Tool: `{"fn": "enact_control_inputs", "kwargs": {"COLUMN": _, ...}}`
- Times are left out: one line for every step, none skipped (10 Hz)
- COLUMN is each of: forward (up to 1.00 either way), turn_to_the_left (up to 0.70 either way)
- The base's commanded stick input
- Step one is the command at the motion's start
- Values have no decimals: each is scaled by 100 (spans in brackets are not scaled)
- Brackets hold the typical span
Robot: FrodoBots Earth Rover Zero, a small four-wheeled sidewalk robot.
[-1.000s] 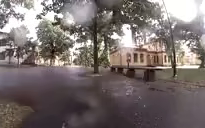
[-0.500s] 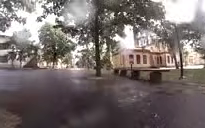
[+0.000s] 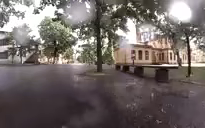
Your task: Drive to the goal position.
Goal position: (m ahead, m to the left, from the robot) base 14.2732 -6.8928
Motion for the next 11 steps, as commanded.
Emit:
{"fn": "enact_control_inputs", "kwargs": {"forward": 85, "turn_to_the_left": 22}}
{"fn": "enact_control_inputs", "kwargs": {"forward": 85, "turn_to_the_left": 34}}
{"fn": "enact_control_inputs", "kwargs": {"forward": 85, "turn_to_the_left": 34}}
{"fn": "enact_control_inputs", "kwargs": {"forward": 85, "turn_to_the_left": 34}}
{"fn": "enact_control_inputs", "kwargs": {"forward": 85, "turn_to_the_left": 34}}
{"fn": "enact_control_inputs", "kwargs": {"forward": 85, "turn_to_the_left": 34}}
{"fn": "enact_control_inputs", "kwargs": {"forward": 85, "turn_to_the_left": 34}}
{"fn": "enact_control_inputs", "kwargs": {"forward": 85, "turn_to_the_left": 34}}
{"fn": "enact_control_inputs", "kwargs": {"forward": 85, "turn_to_the_left": 34}}
{"fn": "enact_control_inputs", "kwargs": {"forward": 85, "turn_to_the_left": 34}}
{"fn": "enact_control_inputs", "kwargs": {"forward": 85, "turn_to_the_left": 34}}
